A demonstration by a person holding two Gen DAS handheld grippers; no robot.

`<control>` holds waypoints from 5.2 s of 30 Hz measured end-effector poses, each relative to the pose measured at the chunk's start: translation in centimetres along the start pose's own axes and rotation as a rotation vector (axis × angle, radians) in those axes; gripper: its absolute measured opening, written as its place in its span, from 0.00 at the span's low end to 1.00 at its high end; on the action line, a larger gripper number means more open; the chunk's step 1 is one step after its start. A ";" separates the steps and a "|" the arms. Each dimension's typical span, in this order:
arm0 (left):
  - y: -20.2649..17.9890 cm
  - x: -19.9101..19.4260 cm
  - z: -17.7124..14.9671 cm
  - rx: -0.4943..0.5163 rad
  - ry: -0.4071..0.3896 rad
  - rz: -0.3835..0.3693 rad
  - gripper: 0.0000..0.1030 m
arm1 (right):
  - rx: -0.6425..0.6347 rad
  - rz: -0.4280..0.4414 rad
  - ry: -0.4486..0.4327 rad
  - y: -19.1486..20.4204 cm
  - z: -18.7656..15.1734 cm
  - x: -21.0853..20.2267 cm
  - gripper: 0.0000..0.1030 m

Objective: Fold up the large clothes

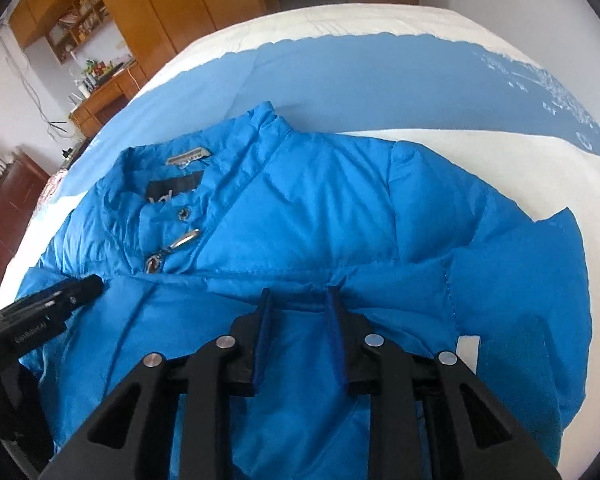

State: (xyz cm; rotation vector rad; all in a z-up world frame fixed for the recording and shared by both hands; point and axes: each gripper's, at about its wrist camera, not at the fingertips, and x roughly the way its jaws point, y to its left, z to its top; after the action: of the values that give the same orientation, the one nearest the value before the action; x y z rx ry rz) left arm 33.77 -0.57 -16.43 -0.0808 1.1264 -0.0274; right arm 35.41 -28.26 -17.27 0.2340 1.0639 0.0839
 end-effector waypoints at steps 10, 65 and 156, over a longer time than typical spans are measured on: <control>3.4 -10.4 -4.5 0.042 -0.154 -0.017 0.64 | 0.033 0.186 -0.101 -3.4 -3.1 -10.6 0.28; 12.6 -23.3 -28.5 -0.205 0.095 -0.435 0.11 | 0.122 0.484 0.161 -11.4 -26.6 -25.6 0.09; 1.8 -2.5 -3.4 0.064 -0.179 -0.079 0.49 | 0.009 0.051 -0.135 -0.2 -3.9 -3.3 0.26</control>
State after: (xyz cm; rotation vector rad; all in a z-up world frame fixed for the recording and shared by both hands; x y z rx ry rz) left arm 29.61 1.17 -15.81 -0.0688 0.9420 -0.1241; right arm 30.37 -28.49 -16.27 0.2715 0.9246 0.1077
